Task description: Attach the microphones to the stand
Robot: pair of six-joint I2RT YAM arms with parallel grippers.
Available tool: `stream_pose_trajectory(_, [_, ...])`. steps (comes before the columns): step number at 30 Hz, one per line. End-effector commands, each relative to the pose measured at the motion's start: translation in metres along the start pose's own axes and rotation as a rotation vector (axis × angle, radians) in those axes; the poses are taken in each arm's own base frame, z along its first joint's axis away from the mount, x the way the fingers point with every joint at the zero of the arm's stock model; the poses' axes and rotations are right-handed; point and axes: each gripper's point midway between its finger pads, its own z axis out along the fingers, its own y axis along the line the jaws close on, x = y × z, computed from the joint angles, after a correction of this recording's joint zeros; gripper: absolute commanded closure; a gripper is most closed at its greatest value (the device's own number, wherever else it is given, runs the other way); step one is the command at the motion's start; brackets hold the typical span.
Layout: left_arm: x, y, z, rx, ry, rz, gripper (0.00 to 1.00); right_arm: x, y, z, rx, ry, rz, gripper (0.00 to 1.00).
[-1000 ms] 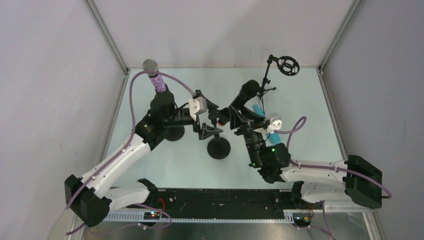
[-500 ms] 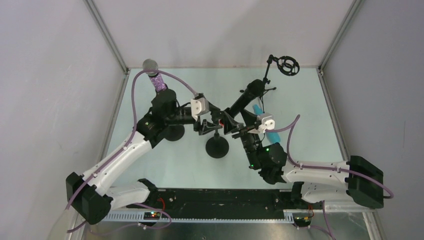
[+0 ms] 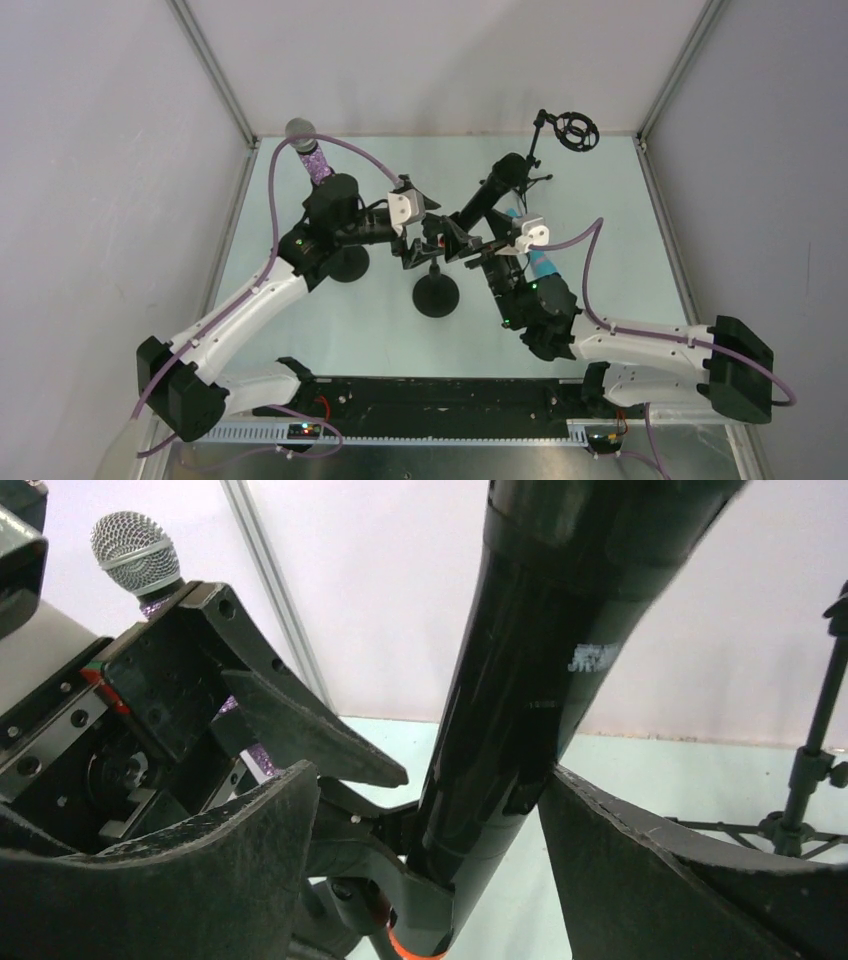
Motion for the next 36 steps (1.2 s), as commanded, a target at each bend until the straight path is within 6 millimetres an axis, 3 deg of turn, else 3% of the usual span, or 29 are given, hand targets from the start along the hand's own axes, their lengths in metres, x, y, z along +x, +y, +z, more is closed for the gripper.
stream_pose_trajectory(1, [-0.018,0.005,0.000,-0.009,-0.031,0.064,0.08,-0.038,0.002,0.007,-0.016,-0.053,0.067,0.15])
stream_pose_trajectory(6, [-0.016,0.001,0.002,0.018,-0.032,0.064,0.10,-0.043,-0.010,0.005,0.004,-0.040,0.072,0.10])
stream_pose_trajectory(18, [-0.020,-0.001,0.003,0.035,-0.042,0.056,0.12,-0.026,-0.024,0.002,0.045,0.033,0.052,0.01])
stream_pose_trajectory(22, [-0.022,-0.003,0.001,0.040,-0.046,0.063,0.06,-0.021,-0.035,-0.006,0.074,0.062,0.062,0.00])
stream_pose_trajectory(27, [-0.020,0.000,0.004,0.040,-0.040,0.060,0.04,-0.033,-0.047,-0.022,0.074,0.051,0.086,0.01])
stream_pose_trajectory(31, [-0.020,0.002,0.008,0.044,-0.038,0.058,0.13,-0.035,-0.043,-0.032,0.024,0.075,0.079,0.00])
stream_pose_trajectory(36, [-0.026,0.006,0.012,0.045,-0.044,0.048,0.44,-0.031,-0.041,-0.045,-0.007,0.103,0.054,0.00])
